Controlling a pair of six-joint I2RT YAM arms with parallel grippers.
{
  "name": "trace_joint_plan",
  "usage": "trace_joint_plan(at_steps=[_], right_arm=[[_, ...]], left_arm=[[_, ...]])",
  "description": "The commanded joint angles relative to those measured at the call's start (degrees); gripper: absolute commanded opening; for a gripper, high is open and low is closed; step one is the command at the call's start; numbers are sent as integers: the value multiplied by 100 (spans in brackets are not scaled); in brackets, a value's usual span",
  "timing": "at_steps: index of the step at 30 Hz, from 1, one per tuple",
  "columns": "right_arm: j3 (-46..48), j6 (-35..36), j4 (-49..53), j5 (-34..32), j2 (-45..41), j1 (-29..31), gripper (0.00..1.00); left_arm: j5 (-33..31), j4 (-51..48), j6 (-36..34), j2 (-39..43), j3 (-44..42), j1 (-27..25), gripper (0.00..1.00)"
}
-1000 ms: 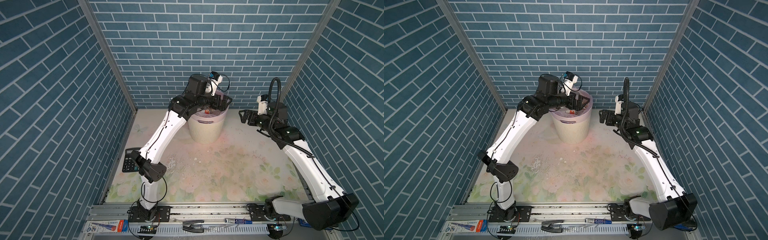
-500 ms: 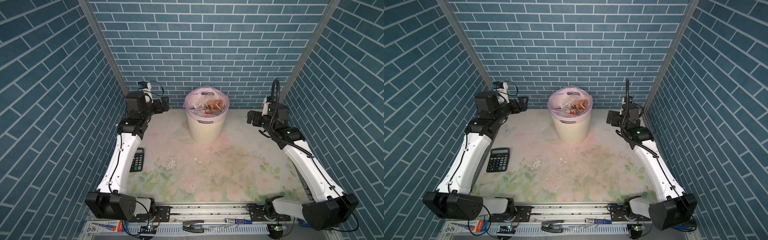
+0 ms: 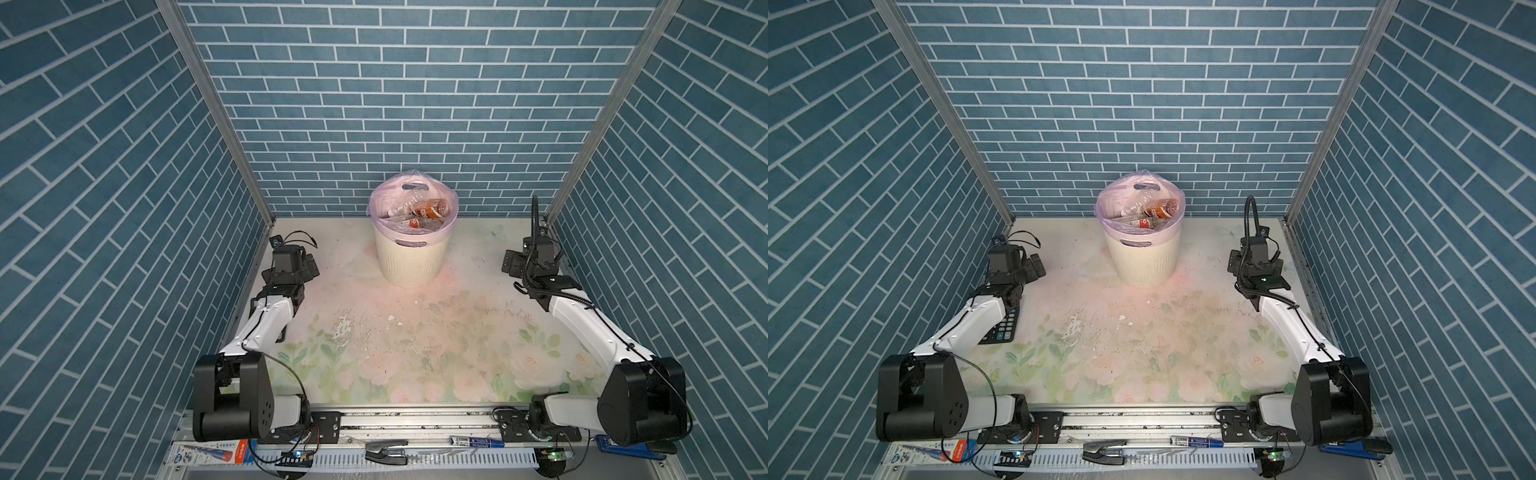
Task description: Throw the plastic bottles in the bin
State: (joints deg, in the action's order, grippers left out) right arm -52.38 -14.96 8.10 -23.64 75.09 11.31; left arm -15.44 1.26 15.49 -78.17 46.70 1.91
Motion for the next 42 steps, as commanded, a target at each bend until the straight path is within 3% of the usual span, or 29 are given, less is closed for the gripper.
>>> trace_joint_plan(at_steps=[1, 7, 10, 13, 20, 23, 29, 31, 32, 34, 36, 37, 39, 42], right_arm=[[546, 179, -780, -453, -37, -58, 99], [1371, 146, -1309, -1013, -254, -85, 99], [1722, 189, -1691, -847, -447, -85, 99], [2091, 272, -2200, -756, -610, -85, 99], [3145, 1272, -4044, -898, -890, -85, 99], [3426, 1624, -5273, -755, -357, -81, 99], [3480, 1942, -7074, -905, 1186, -81, 99], [3488, 1818, -6844, -771, 1070, -96, 99], [3498, 1886, -6967, -753, 1124, -98, 99], [3574, 1873, -7084, -730, 1109, -101, 99], [3591, 1873, -7171, -702, 1144, -98, 99], [3584, 1861, -7130, -695, 1139, -110, 99], [3538, 1802, -7001, -623, 1120, -157, 99], [3480, 1293, -6538, 82, 965, -663, 99]], left_arm=[[-377, 703, -253, -219, -12, 18, 99], [-688, 904, -613, -607, -438, -7, 99], [-836, 1422, -644, -958, -763, 13, 99], [-592, 1668, -644, -1018, -844, 31, 99], [-717, 3081, -905, -478, -1826, -185, 99], [-794, 4205, -1524, -651, -2230, -624, 99], [-778, 4725, -1776, -666, -2485, -833, 99], [-506, 4884, -1785, -705, -2614, -789, 99], [-449, 5734, -1813, -1080, -2797, -714, 99], [-296, 5207, -1618, -770, -2821, -628, 99], [-222, 5901, -1666, -1003, -2979, -552, 99], [-188, 5502, -1613, -830, -2914, -552, 99], [-187, 5774, -1712, -995, -2894, -558, 99], [-108, 5414, -1725, -967, -2733, -560, 99]])
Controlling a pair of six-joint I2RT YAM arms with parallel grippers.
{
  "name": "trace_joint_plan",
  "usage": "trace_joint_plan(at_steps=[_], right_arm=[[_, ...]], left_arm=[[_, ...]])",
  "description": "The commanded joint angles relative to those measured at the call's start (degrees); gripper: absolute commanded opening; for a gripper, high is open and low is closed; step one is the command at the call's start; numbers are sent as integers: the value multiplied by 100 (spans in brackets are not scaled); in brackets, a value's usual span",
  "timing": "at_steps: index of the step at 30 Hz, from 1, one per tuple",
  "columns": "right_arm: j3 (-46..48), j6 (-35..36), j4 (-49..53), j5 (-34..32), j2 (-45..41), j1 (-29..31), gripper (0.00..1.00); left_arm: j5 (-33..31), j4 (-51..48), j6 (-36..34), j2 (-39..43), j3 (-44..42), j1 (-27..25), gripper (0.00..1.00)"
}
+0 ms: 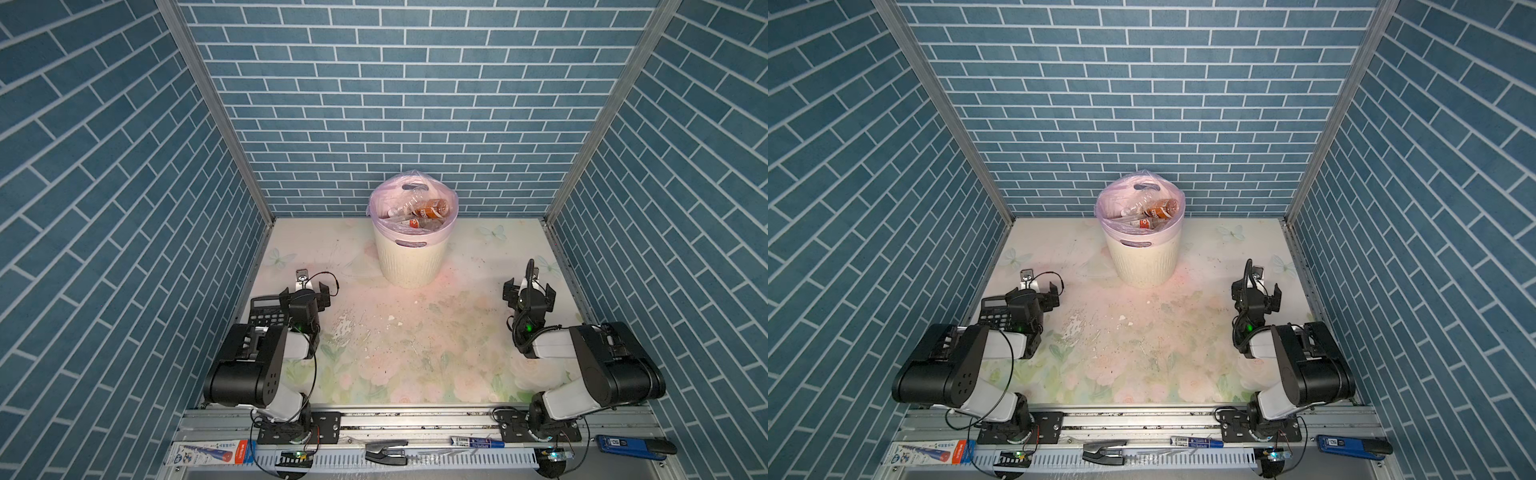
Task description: Throw the plastic bottles in the bin
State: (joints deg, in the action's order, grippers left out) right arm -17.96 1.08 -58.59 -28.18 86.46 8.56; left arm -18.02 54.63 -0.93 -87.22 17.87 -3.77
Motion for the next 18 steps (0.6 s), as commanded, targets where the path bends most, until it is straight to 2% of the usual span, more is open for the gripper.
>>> trace_joint_plan(at_steps=[1, 2, 3, 4, 5, 7, 13, 18], right_arm=[[9, -518, 319, 1110, -155, -678, 99], [29, -676, 1, 1276, 189, -865, 98], [69, -689, -266, 1424, 220, -966, 99], [-39, -839, 378, 1437, 27, -1005, 99], [21, -763, -119, 1514, 245, -1046, 99], [-38, -851, 227, 1541, 138, -1084, 99], [20, -646, -48, 1468, 184, -963, 99], [-179, -610, 346, 1513, 173, -944, 99]], left_arm=[[226, -169, -93, -54, 255, 8, 99], [277, -408, -87, 13, 334, 8, 99], [277, -158, -109, -53, 268, 8, 99], [261, -187, -109, -62, 275, 8, 99], [289, -338, -92, 4, 301, 8, 99], [277, -168, -104, -58, 271, 8, 99], [281, -206, -100, -47, 283, 8, 99], [282, -232, -92, -35, 286, 8, 99]])
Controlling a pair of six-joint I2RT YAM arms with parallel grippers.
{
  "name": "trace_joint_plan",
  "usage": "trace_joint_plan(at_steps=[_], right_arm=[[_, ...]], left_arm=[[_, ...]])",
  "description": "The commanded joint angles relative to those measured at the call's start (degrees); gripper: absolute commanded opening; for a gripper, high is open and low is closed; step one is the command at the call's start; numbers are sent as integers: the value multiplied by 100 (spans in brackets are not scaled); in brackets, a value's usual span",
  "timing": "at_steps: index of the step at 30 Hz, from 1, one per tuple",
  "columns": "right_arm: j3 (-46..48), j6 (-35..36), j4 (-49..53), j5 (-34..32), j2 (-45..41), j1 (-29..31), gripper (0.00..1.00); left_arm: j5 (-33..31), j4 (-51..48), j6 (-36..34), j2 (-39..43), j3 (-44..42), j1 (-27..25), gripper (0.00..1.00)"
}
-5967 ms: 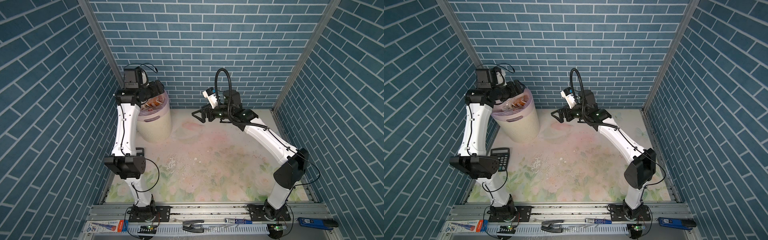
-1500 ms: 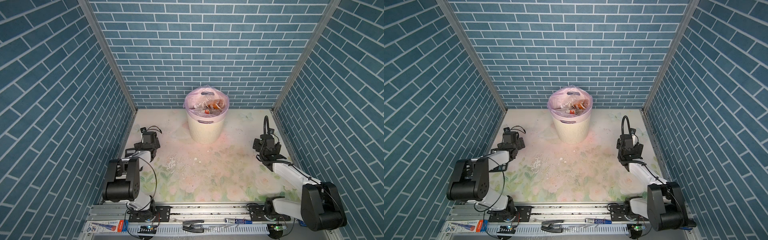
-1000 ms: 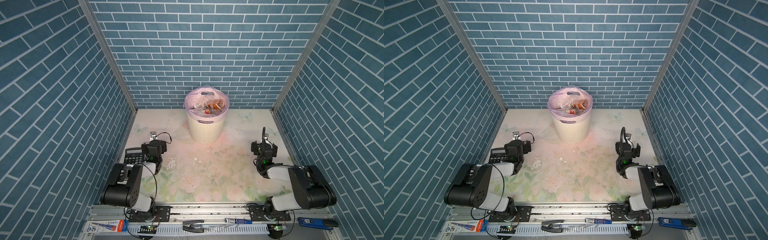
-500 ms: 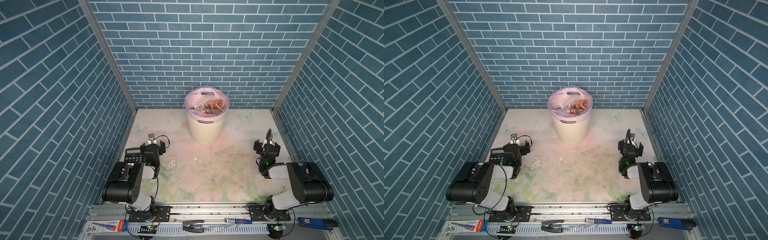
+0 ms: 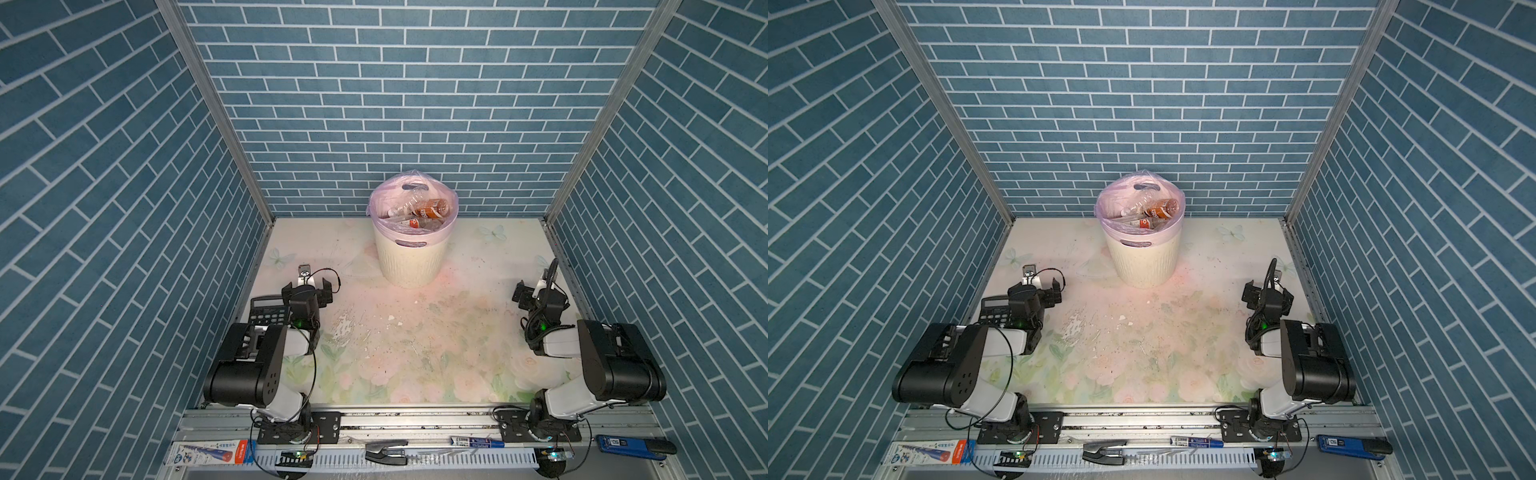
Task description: Throw the plastic bottles in the bin
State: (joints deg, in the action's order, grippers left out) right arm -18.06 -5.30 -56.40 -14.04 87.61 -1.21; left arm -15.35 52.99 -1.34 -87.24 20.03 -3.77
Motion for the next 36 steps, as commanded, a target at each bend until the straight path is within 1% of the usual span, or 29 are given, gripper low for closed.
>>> trace_joint_plan(at_steps=[1, 8, 36], right_arm=[[-201, 29, 217, 108, 42, 33, 99], [-322, 73, 428, 210, 73, 38, 99], [-325, 99, 455, 298, 58, 42, 99]], left_arm=[[15, -65, -50, -42, 65, 8, 99], [13, -70, -50, -38, 69, 8, 99], [15, -70, -50, -38, 70, 8, 99]])
